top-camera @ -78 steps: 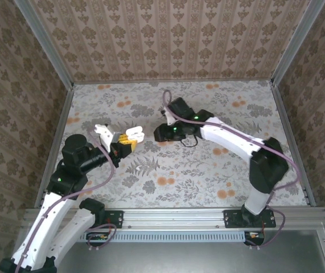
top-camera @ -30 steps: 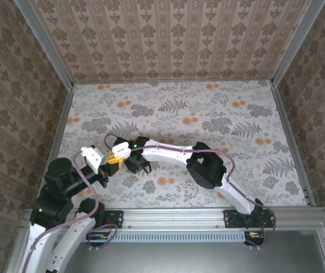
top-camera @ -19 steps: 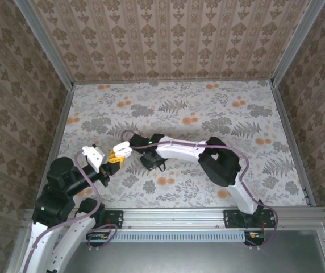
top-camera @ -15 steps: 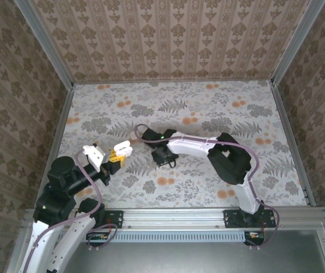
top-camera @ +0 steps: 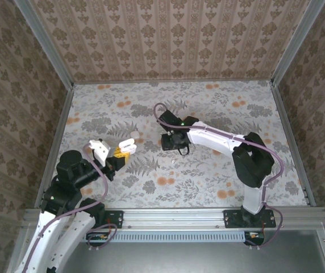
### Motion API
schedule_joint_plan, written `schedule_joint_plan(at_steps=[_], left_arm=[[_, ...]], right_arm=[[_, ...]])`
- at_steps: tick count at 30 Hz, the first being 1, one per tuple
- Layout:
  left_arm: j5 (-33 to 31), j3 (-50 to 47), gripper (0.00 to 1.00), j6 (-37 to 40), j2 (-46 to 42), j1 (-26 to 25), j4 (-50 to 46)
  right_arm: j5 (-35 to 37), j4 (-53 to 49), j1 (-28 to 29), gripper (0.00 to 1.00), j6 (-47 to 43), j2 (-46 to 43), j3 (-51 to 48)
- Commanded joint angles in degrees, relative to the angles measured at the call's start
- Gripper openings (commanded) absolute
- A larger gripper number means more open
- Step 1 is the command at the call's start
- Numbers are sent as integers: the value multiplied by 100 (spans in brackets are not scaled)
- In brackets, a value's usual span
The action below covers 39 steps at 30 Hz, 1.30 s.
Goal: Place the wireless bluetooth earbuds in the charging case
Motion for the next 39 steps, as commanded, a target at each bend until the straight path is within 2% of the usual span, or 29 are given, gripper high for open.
schedule_joint_plan(at_steps=[1, 6, 10, 19, 25, 34, 39], left_arm=[[49, -70, 0, -186, 16, 32, 247], [58, -170, 0, -308, 6, 27, 329], [53, -197, 0, -330, 2, 34, 288], [5, -301, 0, -315, -22, 35, 253], [2, -362, 0, -370, -18, 31, 314], [66, -519, 0, -611, -22, 32, 585], [84, -571, 0, -716, 11, 32, 726]], right_arm=[[-143, -95, -38, 44, -553, 704, 800], [-294, -500, -171, 42, -912, 1947, 2300], [-461, -567, -323, 40, -1027, 2603, 3090], [-858, -768, -562, 38, -1405, 3253, 3878], [-946, -1024, -728, 36, -1428, 3086, 3514], [-971, -518, -962, 36, -979, 1821, 1394], [-1280, -296, -971, 36, -755, 1095, 658]])
